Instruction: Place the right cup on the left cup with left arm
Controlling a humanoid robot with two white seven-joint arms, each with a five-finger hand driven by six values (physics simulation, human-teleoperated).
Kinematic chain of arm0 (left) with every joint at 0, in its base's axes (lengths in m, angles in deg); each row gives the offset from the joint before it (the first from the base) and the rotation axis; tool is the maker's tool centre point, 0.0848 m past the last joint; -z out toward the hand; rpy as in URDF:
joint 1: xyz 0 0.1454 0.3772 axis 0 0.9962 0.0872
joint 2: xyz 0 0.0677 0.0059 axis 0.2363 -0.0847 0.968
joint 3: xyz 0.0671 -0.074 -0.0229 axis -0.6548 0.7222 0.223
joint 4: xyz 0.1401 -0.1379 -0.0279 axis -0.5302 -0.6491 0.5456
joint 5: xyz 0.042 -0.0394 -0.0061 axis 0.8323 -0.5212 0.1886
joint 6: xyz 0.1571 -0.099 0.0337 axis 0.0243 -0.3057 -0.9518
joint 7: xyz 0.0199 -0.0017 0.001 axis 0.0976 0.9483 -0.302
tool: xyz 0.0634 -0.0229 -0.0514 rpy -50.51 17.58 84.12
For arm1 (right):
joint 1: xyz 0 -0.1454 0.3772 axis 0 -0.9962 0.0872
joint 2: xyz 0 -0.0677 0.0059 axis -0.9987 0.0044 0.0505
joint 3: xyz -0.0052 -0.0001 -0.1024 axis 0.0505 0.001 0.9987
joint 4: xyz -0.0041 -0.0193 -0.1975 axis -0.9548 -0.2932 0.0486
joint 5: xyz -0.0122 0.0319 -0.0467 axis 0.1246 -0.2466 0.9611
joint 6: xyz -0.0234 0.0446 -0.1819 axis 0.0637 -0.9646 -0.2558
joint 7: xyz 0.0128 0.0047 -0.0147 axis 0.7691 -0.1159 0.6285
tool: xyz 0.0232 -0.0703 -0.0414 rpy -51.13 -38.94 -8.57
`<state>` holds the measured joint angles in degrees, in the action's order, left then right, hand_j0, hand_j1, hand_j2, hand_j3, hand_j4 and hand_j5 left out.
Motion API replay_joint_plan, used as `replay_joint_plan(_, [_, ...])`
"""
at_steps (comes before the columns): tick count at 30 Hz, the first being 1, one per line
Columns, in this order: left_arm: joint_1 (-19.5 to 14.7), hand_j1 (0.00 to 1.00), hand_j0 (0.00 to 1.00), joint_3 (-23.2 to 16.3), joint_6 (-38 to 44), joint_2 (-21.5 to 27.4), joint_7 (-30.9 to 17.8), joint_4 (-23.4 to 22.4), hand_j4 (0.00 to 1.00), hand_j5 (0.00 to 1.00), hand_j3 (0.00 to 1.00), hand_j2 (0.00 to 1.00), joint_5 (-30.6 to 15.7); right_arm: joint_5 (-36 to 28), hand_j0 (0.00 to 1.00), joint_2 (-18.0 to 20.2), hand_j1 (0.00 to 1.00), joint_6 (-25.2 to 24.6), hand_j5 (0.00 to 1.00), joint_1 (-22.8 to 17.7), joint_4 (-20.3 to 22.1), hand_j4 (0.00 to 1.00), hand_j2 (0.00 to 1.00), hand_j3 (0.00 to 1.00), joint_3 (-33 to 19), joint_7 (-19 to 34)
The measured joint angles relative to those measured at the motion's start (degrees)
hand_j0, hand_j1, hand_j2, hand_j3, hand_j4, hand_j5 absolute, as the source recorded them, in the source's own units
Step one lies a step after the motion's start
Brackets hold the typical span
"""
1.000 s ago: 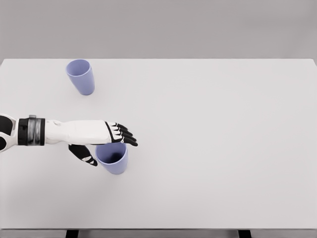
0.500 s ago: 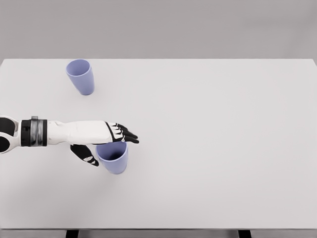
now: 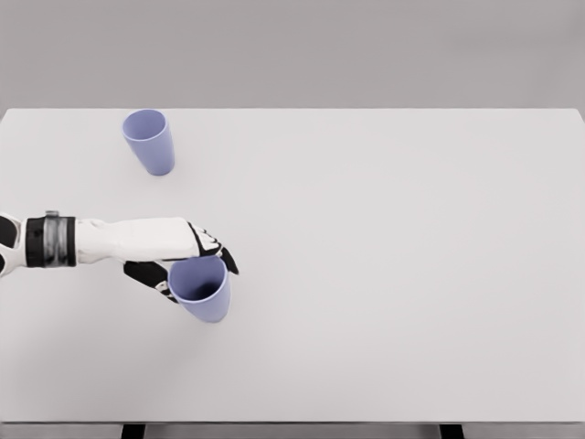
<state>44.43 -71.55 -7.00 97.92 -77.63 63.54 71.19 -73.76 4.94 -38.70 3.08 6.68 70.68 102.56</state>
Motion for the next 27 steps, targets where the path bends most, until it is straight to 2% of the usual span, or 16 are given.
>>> replay_joint_plan(14, [-1.14,0.47,0.47,0.08,-0.04,1.51,-0.05,-3.57,0.47,0.47,0.47,0.47,-9.01,0.0,1.0,0.0,1.0,0.0,1.0,0.0,0.0,1.0,1.0,1.0,0.0,0.0])
replay_joint_plan(20, [-1.4,0.47,0.47,1.79,-0.07,1.56,-0.04,-7.67,0.47,0.47,0.47,0.47,-11.38,0.0,1.0,0.0,1.0,0.0,1.0,0.0,0.0,1.0,1.0,1.0,0.0,0.0])
replay_joint_plan(27, [-5.8,0.47,0.47,2.37,-0.03,1.29,-0.06,-14.88,0.47,0.47,0.47,0.47,-13.47,0.0,1.0,0.0,1.0,0.0,1.0,0.0,0.0,1.0,1.0,1.0,0.0,0.0])
